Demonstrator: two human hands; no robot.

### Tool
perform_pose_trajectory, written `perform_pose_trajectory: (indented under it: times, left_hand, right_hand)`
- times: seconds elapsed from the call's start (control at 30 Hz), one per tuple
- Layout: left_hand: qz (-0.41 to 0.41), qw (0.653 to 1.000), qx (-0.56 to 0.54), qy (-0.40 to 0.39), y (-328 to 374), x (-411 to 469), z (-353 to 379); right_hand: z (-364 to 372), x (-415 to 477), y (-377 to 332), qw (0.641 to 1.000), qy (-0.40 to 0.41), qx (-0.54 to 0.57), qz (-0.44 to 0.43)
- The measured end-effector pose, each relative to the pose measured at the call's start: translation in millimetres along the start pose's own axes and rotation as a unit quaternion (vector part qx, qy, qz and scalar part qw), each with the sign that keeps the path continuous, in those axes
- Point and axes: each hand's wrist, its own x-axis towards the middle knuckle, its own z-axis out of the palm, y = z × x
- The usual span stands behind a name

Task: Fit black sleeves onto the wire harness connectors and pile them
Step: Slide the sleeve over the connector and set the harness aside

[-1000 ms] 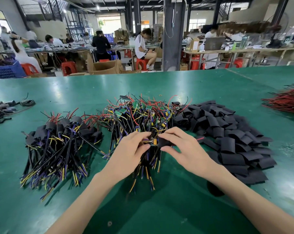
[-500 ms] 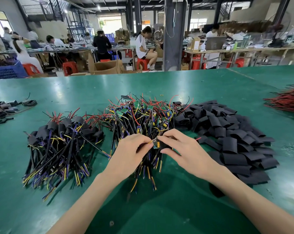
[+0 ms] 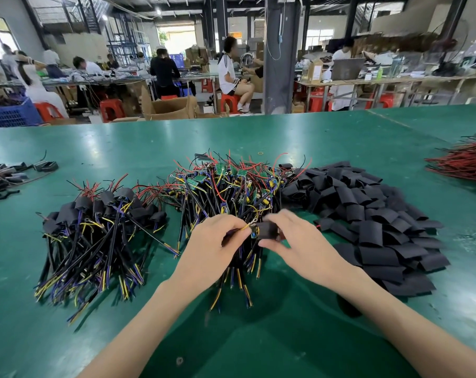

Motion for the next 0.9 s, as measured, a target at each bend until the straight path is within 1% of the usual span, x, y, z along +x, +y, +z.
perform_pose_trajectory:
  times: [0.03, 0.1, 0.2, 0.33, 0.47, 0.63, 0.73, 0.83, 0.9]
  left_hand:
    - [0.0, 1.0, 0.008, -0.008, 0, -1, 1]
    - [0.002, 1.0, 0.012, -0.02, 1, -3, 3]
    - [0.001, 1.0, 0.002, -0.017, 3, -3, 3]
    - [-0.009, 0.999, -0.007, -0.031, 5, -3, 4]
    - [-0.016, 0.999, 0.01, -0.045, 6, -6, 8]
    - [-0.029, 0.999, 0.039, -0.009, 3, -6, 8]
    - [-0.025, 0.999, 0.029, 0.007, 5, -3, 7]
    - [-0.02, 0.999, 0.031, -0.004, 8, -4, 9]
    - [-0.024, 0.999, 0.03, -0.011, 6, -5, 8]
  right_hand:
    - [1, -1, -1, 0.999, -0.007, -0.036, 0.01]
    - [2, -2, -4, 0.998, -0.022, -0.059, 0.026]
    - [6, -1, -9, 0.998, -0.032, -0.036, 0.045]
    - [8, -2, -10, 0.997, -0.043, -0.007, 0.067]
    - [10, -2, -11, 0.997, -0.029, 0.012, 0.068]
    - [10, -4, -18, 0.997, 0.017, 0.049, 0.053]
    - [10, -2, -13, 0.995, 0.028, 0.012, 0.091]
    - [12, -3, -11, 0.994, -0.005, -0.049, 0.1]
    - [14, -4, -15, 0.994, -0.013, -0.041, 0.102]
